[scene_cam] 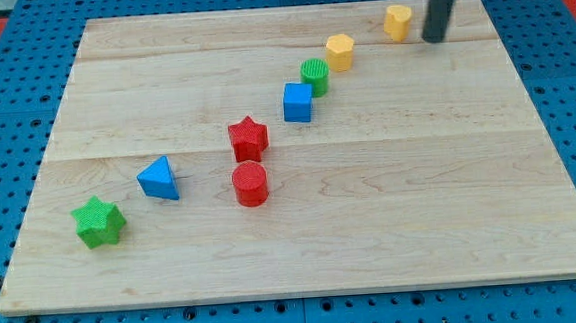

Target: Move the red circle closer to the yellow heart

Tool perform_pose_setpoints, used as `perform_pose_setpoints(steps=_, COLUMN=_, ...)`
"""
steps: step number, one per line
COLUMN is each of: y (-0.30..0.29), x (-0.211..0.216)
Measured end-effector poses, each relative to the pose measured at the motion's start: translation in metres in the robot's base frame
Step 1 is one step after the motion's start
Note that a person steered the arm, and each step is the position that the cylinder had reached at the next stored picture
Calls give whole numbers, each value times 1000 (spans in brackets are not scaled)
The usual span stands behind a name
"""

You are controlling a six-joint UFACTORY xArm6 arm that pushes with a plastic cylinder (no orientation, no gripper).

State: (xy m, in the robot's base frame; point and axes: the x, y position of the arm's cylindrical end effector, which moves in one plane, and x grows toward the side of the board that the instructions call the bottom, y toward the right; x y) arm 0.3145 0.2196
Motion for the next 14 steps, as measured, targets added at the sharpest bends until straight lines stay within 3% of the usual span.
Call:
perform_pose_setpoints(steps=1, y=23, x=127)
perform_pose_setpoints(steps=2, y=-10, x=187)
perform_pose_setpoints(steps=3, y=-68, x=224)
perform_pose_setpoints(steps=5, y=-145, x=255)
perform_pose_setpoints(steps=6, y=-218, x=249)
perform_pose_setpoints(steps=8, y=-263, x=223)
perform_pose_setpoints(steps=9, y=-292, x=243)
perform_pose_setpoints(steps=10, y=-289, x=208)
perform_pose_setpoints(steps=12, y=-179, x=99)
perform_pose_setpoints(steps=13, y=-151, x=57)
perform_pose_setpoints(steps=14, y=-146, x=54)
